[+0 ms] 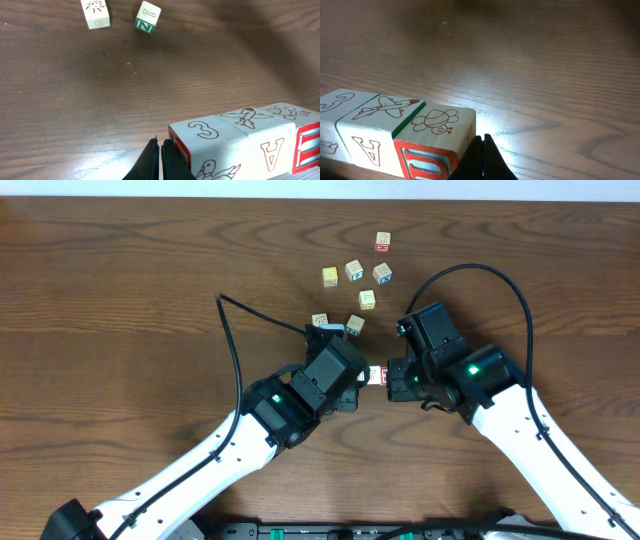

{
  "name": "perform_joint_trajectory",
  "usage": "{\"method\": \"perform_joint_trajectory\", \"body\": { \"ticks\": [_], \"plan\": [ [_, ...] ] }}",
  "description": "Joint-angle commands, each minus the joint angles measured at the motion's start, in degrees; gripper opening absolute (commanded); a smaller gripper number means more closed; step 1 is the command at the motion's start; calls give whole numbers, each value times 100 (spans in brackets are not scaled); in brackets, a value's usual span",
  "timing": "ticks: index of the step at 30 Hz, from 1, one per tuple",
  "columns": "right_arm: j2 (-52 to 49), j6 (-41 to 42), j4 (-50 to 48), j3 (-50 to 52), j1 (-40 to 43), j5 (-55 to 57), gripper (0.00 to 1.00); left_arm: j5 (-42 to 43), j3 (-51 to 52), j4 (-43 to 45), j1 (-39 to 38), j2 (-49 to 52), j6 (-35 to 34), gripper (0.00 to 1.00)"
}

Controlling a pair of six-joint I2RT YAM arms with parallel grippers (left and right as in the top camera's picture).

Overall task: Lift 3 blocks
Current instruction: 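Hold the row raised above the table between both grippers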

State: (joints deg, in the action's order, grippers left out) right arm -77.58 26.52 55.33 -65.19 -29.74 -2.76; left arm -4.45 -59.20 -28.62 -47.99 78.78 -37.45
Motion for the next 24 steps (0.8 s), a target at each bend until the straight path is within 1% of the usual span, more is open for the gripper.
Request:
{"method": "perform_joint_trajectory", "body": {
  "ticks": [1,8,24],
  "plan": [
    [-42,-85,-240,-109,-92,-973,1,802,-302,393,-179,24,33,7],
    [-109,-87,-350,-107,-61,-970,1,802,-251,474,-179,173,28,7],
    [-710,-111,-540,-103,-48,-968,1,804,-234,520,-55,546,-13,7]
  ]
}}
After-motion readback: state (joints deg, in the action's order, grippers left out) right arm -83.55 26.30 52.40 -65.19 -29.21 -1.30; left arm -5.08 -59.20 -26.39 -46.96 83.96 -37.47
